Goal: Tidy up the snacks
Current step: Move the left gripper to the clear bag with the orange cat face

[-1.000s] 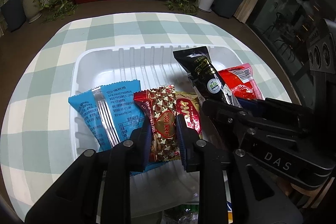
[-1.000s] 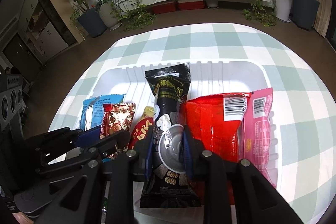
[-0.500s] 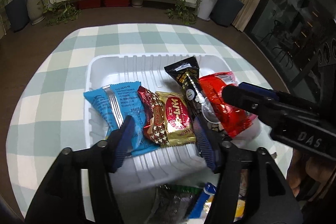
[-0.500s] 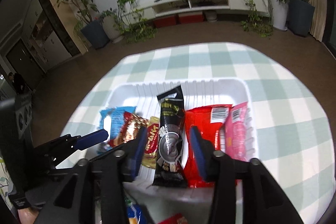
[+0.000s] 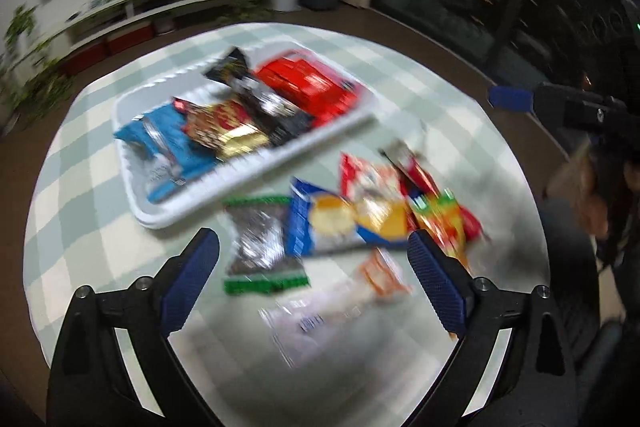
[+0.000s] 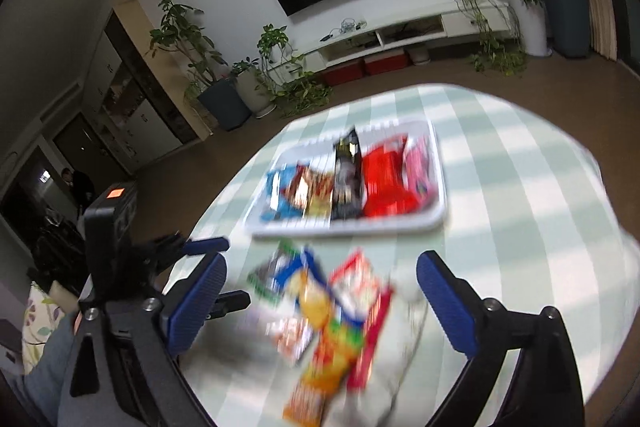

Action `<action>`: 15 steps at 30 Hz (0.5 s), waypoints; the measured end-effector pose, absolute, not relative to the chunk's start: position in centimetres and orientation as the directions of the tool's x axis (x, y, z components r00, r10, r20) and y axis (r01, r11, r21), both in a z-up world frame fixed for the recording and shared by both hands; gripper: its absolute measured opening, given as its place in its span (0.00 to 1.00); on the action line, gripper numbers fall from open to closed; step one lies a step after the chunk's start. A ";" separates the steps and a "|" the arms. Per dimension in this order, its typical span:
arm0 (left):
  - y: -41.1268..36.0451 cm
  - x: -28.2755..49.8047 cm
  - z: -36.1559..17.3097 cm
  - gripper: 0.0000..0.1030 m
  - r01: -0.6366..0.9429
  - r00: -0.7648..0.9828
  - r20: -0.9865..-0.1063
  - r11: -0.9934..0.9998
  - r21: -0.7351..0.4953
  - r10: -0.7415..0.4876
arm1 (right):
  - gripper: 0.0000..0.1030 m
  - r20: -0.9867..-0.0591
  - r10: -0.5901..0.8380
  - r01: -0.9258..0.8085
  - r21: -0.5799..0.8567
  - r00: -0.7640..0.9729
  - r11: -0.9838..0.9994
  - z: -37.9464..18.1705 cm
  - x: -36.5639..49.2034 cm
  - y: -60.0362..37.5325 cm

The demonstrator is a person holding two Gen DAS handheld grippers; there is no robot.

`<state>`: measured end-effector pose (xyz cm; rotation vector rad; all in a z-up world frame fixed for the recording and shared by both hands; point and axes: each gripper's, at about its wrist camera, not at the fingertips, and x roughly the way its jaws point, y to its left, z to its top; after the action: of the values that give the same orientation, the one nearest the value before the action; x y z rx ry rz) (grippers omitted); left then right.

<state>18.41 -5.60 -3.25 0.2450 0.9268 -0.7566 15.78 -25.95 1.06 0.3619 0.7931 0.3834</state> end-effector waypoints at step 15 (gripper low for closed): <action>-8.5 14.2 -5.9 0.87 0.837 0.297 -0.868 0.545 0.036 -0.398 | 0.88 -0.607 0.535 -0.174 0.551 0.588 0.816 -3.1 7.8 -25.7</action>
<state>14.22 -8.48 -5.91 0.5499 0.9433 -0.8783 7.84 -25.67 -3.13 0.4671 0.8490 0.4304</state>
